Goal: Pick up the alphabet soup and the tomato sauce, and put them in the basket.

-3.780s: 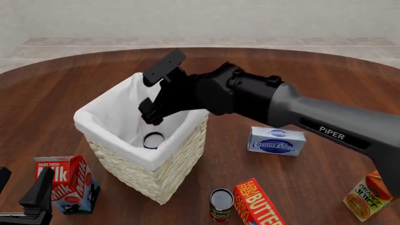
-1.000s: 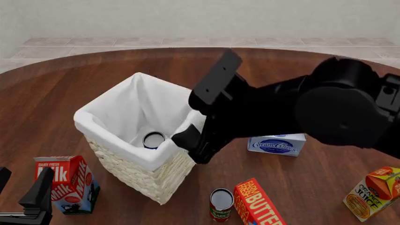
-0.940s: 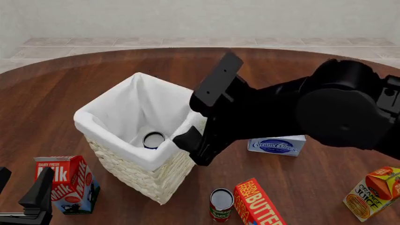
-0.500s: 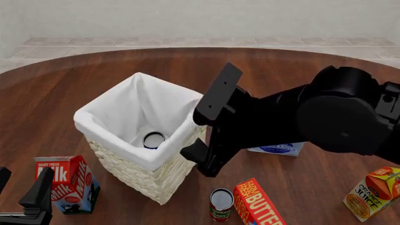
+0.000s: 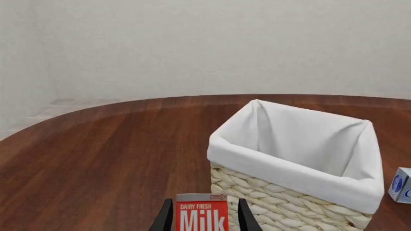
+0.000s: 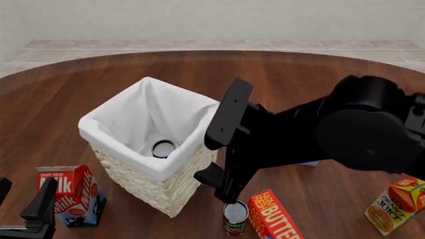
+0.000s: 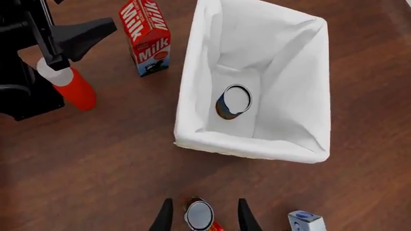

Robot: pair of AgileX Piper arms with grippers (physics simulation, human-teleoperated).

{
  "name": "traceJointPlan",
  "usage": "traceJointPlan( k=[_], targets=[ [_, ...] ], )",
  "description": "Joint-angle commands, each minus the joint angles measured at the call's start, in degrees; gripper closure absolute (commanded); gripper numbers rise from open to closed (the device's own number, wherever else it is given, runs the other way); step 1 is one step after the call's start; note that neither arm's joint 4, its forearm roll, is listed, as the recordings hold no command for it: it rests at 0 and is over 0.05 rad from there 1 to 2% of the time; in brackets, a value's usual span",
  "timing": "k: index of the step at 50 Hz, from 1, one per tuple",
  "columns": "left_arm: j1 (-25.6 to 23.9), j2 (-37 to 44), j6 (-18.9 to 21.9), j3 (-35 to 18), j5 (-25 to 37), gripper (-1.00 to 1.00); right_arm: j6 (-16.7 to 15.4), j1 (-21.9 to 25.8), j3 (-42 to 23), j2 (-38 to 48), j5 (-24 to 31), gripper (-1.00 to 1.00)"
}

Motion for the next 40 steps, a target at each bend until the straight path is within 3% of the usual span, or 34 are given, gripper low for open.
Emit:
traceJointPlan(
  k=[1,9,12,40],
  targets=[
    [0.00,0.00,0.00,0.00,0.00,-1.00,-0.51,1.20,1.07,-0.23,0.57,-1.00],
    [0.00,0.00,0.00,0.00,0.00,-1.00,-0.72,1.94,2.77,-0.23,0.77,-1.00],
    [0.00,0.00,0.00,0.00,0.00,-1.00,-2.36,1.02,3.17,0.37,0.79,-1.00],
    [0.00,0.00,0.00,0.00,0.00,-1.00,-3.18,-0.29,5.36,2.01,0.15,-1.00]
  ],
)
